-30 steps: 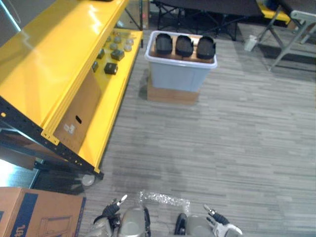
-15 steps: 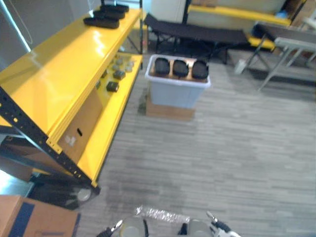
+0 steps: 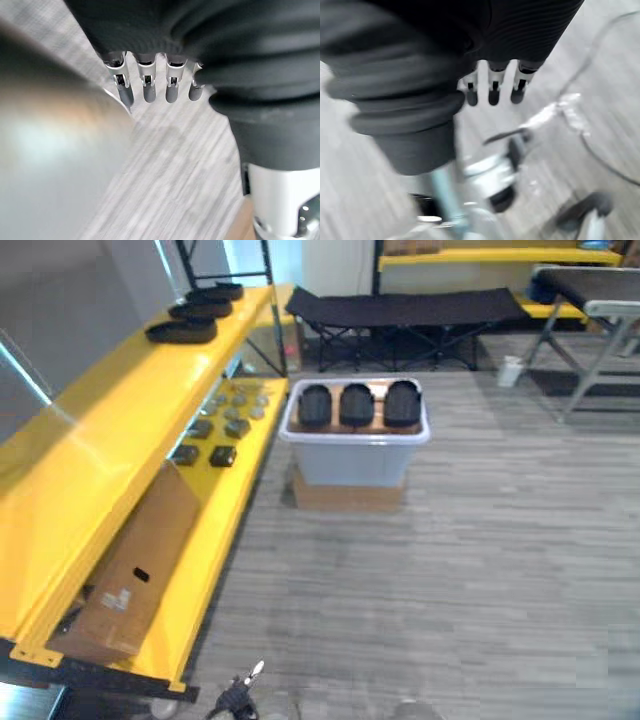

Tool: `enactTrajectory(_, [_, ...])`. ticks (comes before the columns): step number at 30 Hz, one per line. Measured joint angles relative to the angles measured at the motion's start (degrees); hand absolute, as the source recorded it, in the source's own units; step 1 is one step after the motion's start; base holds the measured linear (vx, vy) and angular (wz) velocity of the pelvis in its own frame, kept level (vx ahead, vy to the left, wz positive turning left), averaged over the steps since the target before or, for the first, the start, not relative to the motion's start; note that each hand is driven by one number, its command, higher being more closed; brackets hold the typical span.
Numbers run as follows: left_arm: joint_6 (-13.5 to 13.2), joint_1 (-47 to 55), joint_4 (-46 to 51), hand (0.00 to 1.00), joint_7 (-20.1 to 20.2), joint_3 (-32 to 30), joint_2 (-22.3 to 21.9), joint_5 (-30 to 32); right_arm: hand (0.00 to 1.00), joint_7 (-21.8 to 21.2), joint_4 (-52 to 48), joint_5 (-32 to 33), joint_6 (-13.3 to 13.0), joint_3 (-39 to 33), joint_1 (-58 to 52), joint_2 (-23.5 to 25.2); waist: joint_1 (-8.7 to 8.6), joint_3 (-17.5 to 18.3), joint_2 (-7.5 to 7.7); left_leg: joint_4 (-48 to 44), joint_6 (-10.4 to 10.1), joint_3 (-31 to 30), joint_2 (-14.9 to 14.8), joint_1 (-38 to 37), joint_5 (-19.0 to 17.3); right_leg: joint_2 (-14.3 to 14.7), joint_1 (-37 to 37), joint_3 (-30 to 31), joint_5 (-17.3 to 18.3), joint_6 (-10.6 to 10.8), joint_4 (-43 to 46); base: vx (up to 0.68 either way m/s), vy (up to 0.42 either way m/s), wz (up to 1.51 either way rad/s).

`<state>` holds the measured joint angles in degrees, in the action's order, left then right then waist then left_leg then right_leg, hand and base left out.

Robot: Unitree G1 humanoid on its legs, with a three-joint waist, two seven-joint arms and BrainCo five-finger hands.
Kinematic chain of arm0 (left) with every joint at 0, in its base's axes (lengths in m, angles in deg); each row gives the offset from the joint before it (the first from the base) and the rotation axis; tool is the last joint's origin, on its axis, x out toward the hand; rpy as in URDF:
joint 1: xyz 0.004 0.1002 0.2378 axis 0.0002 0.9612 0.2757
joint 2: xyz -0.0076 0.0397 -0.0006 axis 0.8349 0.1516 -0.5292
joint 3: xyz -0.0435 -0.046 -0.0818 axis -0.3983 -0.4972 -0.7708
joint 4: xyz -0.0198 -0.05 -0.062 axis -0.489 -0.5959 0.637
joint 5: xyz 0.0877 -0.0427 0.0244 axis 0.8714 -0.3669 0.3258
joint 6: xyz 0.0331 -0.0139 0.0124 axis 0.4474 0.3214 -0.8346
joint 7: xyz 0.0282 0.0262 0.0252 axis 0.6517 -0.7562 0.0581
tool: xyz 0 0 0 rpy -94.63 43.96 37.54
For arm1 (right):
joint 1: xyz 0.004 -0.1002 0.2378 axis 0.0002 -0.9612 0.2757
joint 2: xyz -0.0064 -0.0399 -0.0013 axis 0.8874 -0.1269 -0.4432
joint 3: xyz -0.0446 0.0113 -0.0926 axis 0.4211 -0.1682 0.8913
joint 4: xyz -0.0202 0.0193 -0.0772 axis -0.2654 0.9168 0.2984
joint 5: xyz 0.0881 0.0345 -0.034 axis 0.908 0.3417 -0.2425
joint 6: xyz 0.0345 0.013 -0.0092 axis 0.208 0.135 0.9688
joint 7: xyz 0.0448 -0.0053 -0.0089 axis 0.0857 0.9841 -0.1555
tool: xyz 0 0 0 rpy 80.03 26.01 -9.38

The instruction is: Walk over and take plastic housings, then place them on the shelf

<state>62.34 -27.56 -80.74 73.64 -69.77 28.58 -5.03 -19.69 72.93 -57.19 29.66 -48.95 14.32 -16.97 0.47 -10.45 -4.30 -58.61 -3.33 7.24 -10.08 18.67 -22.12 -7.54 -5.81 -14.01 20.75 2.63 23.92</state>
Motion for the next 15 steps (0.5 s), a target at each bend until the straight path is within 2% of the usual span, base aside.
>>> enactTrajectory(1, [-0.1,0.4,2.1,0.00,0.0,-1.9,0.6,0.0,0.00,-0.1,-0.3,1.1,-0.6,2.6,1.9,-1.4,1.42,-1.2,1.27,8.5,0.3,-1.9,3.8,4.5,1.9,-1.3,-2.1,0.3,1.3,1.9,-3.6,0.30,0.251,-0.12])
enactTrajectory(2, [0.2,1.3,3.1,0.00,0.2,-2.5,1.2,0.8,0.00,0.6,-2.5,3.5,-2.6,4.3,6.8,-2.9,2.90,-3.4,1.00,22.2,-1.5,-5.6,5.0,4.7,6.8,-1.2,-3.4,2.3,2.0,3.3,-4.8,0.37,0.316,-0.67])
enactTrajectory(3, [0.4,3.1,1.5,0.00,0.5,-3.7,1.7,1.5,0.00,1.1,-5.1,5.1,-4.6,5.5,10.4,-3.5,5.01,-5.7,1.20,23.5,0.2,-3.7,3.7,2.2,12.5,-0.6,-5.7,5.0,2.3,4.8,-5.3,0.31,0.267,-0.98])
enactTrajectory(4, [0.8,3.5,0.1,0.00,0.6,-4.3,2.8,2.6,0.00,1.1,-6.4,6.2,-5.4,7.0,12.5,-3.1,5.37,-6.1,2.97,23.8,-0.3,-2.3,4.4,0.9,11.5,-1.1,-6.1,6.7,2.3,4.2,-5.1,0.35,0.161,-0.64])
enactTrajectory(5, [0.9,4.8,-0.7,0.00,1.6,-4.6,3.9,3.7,0.00,0.6,-9.9,7.7,-6.0,8.2,15.1,-2.5,6.49,-5.5,4.81,24.6,0.3,-1.0,5.4,0.3,10.5,-1.2,-5.4,6.5,2.0,2.3,-3.7,0.36,0.063,-0.14])
enactTrajectory(6, [1.3,4.7,-0.9,0.00,2.8,-4.6,5.0,5.1,0.00,0.5,-11.4,8.2,-6.8,7.2,17.8,-2.7,7.55,-5.2,6.43,24.1,0.8,-0.8,6.5,-0.3,9.1,-0.1,-5.7,6.0,1.5,1.3,-3.2,0.35,0.023,0.05])
enactTrajectory(7, [1.5,4.7,-1.2,0.00,3.1,-4.6,5.1,5.1,0.00,0.2,-11.5,8.2,-7.0,6.6,18.8,-3.0,8.01,-5.3,6.76,23.8,1.4,-0.6,7.2,-0.9,8.5,-0.6,-6.4,6.1,0.8,1.5,-3.2,0.28,0.033,0.23])
enactTrajectory(8, [1.7,4.6,-1.2,0.00,4.1,-4.6,5.1,5.6,0.00,-0.3,-11.5,8.3,-7.1,6.4,19.6,-3.3,8.30,-5.1,7.02,22.8,2.6,-0.9,7.9,-1.3,7.6,-1.0,-6.7,6.6,-0.6,3.3,-2.0,0.34,0.112,0.30])
enactTrajectory(9, [1.6,4.5,-1.3,0.00,5.1,-4.5,5.1,6.9,0.00,-0.7,-11.1,8.4,-7.0,6.7,19.8,-3.2,8.26,-4.8,7.58,21.9,3.6,-1.2,9.0,-2.2,5.5,-2.5,-4.8,6.5,-0.8,3.6,5.0,0.40,0.123,0.22])
enactTrajectory(10, [1.3,4.4,-1.3,0.00,5.5,-4.1,5.0,7.6,0.00,-0.8,-9.1,8.7,-6.6,6.7,19.8,-2.6,8.24,-4.9,8.60,21.7,4.3,-0.4,9.9,-3.8,3.7,-4.9,-0.1,6.6,-2.4,6.5,16.5,0.40,0.111,0.04])
enactTrajectory(11, [0.8,4.3,-1.3,0.00,5.6,-4.0,4.8,7.6,0.00,-1.0,-7.7,8.8,-6.3,6.7,19.7,-2.4,8.09,-4.9,8.77,21.6,5.0,-0.2,10.0,-4.8,2.4,-6.3,2.5,6.5,-3.9,8.1,23.1,0.33,0.029,-0.11])
enactTrajectory(12, [-0.3,3.8,-1.3,0.00,5.8,-3.0,4.8,7.5,0.00,-1.9,-4.7,8.6,-5.8,6.4,18.7,-1.8,7.72,-5.1,8.63,21.0,5.7,-0.3,10.0,-7.0,0.6,-8.2,6.9,5.9,-2.8,6.7,32.5,0.29,0.002,-0.07])
enactTrajectory(13, [-1.5,3.5,-1.1,0.00,6.0,-2.1,4.8,7.0,0.00,-2.1,-2.9,7.9,-5.2,5.5,16.9,-1.1,7.43,-5.1,8.49,21.6,5.8,-0.4,10.0,-9.3,-0.1,-9.0,8.8,4.2,-1.3,4.2,34.7,0.41,-0.031,-0.02])
enactTrajectory(14, [-2.8,2.9,-0.5,0.00,6.1,-1.4,5.1,6.5,0.00,-2.5,-1.0,7.1,-4.9,5.2,15.0,-0.1,6.73,-5.3,8.01,23.9,5.4,-0.5,9.6,-12.9,-0.3,-9.2,10.8,2.1,0.7,2.9,31.9,0.44,-0.086,0.04])
enactTrajectory(15, [-3.4,2.4,-0.1,0.00,6.0,-1.2,5.1,5.9,0.00,-2.6,-0.2,7.0,-4.5,5.2,13.8,0.4,6.06,-5.2,7.46,25.2,5.3,-0.9,9.1,-14.4,-0.2,-8.7,12.0,0.8,1.3,2.0,28.3,0.50,-0.148,0.17])
